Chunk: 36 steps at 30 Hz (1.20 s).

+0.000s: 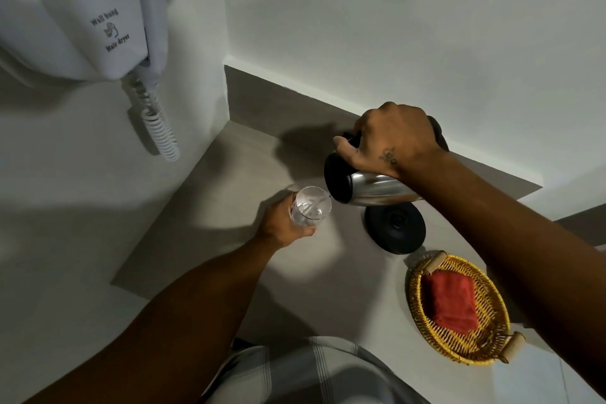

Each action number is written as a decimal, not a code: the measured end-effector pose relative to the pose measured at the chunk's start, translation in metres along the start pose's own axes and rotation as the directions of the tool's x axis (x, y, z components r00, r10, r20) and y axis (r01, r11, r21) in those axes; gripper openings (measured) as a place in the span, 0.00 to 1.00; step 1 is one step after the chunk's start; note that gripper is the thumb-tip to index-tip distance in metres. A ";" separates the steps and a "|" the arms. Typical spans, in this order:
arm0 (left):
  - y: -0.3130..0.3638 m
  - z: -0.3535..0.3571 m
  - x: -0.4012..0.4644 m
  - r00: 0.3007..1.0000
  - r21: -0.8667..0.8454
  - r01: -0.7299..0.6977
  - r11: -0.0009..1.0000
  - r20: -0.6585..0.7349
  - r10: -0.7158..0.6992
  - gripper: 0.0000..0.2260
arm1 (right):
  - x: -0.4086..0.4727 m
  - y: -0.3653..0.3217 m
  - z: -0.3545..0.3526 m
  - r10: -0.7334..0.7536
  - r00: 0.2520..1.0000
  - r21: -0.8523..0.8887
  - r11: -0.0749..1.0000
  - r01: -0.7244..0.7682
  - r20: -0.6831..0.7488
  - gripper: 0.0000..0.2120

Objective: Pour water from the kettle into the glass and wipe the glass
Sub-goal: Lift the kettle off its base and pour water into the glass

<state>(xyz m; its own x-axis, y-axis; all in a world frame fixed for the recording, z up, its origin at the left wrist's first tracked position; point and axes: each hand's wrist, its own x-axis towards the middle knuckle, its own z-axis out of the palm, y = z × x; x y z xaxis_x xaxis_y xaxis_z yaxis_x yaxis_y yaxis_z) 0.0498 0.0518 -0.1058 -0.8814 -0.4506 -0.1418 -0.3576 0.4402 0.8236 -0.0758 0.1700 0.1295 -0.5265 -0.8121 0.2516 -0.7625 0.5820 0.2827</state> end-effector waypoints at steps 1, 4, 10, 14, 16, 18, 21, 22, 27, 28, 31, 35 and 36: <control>0.001 0.000 0.000 1.000 0.001 0.002 1.000 0.005 -0.002 0.35 | 0.000 0.000 -0.002 0.001 1.000 -0.002 1.000 -0.001 0.005 0.30; 0.002 -0.001 -0.001 1.000 0.006 0.001 1.000 0.004 -0.001 0.35 | 0.001 -0.001 -0.008 0.009 1.000 0.006 1.000 -0.009 0.018 0.29; 0.004 -0.003 -0.002 1.000 -0.009 -0.003 1.000 0.006 0.003 0.34 | 0.002 -0.001 -0.019 0.005 1.000 -0.004 1.000 -0.005 0.024 0.27; 0.005 -0.005 -0.003 1.000 -0.012 -0.007 1.000 0.015 0.007 0.35 | 0.004 -0.001 -0.027 0.002 1.000 -0.029 1.000 -0.002 -0.001 0.25; 0.005 -0.006 -0.003 1.000 -0.012 -0.009 1.000 0.020 0.009 0.35 | 0.005 0.000 -0.030 -0.005 1.000 -0.038 0.999 0.005 -0.006 0.25; 0.005 -0.006 -0.003 1.000 -0.007 -0.008 1.000 0.024 0.009 0.35 | 0.005 0.001 -0.032 -0.012 1.000 -0.049 0.999 0.012 0.002 0.25; 0.005 -0.006 -0.004 1.000 -0.011 -0.003 1.000 0.015 0.003 0.35 | 0.006 0.003 -0.033 -0.015 1.000 -0.048 0.999 0.016 0.018 0.25; 0.006 -0.006 -0.004 1.000 -0.014 0.001 1.000 0.013 -0.001 0.35 | 0.005 0.003 -0.033 -0.014 1.000 -0.046 0.999 0.015 0.019 0.25; 0.006 -0.006 -0.003 1.000 -0.013 0.021 1.000 0.011 -0.020 0.33 | 0.006 0.005 -0.033 0.001 1.000 -0.036 0.999 -0.001 -0.001 0.25; 0.005 -0.005 -0.003 1.000 -0.012 0.021 1.000 0.011 -0.020 0.34 | 0.007 0.006 -0.034 0.002 1.000 -0.037 0.999 -0.002 -0.009 0.25; 0.003 -0.004 -0.002 1.000 -0.002 0.018 1.000 0.016 -0.018 0.35 | 0.008 0.006 -0.034 -0.003 1.000 -0.043 0.999 0.002 -0.014 0.26; 0.002 -0.004 -0.001 1.000 0.007 0.014 1.000 0.017 -0.014 0.35 | 0.008 0.008 -0.032 0.002 1.000 -0.028 1.000 -0.003 -0.028 0.26; 0.002 -0.004 -0.001 1.000 0.010 0.010 1.000 0.017 -0.010 0.36 | 0.008 0.008 -0.032 0.003 1.000 -0.022 1.000 -0.004 -0.028 0.26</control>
<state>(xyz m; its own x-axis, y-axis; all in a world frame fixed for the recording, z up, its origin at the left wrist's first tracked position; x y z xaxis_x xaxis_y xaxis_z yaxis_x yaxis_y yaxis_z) 0.0514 0.0503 -0.1018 -0.8829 -0.4418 -0.1591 -0.3693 0.4439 0.8165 -0.0745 0.1698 0.1634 -0.5182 -0.8088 0.2781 -0.7521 0.5857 0.3022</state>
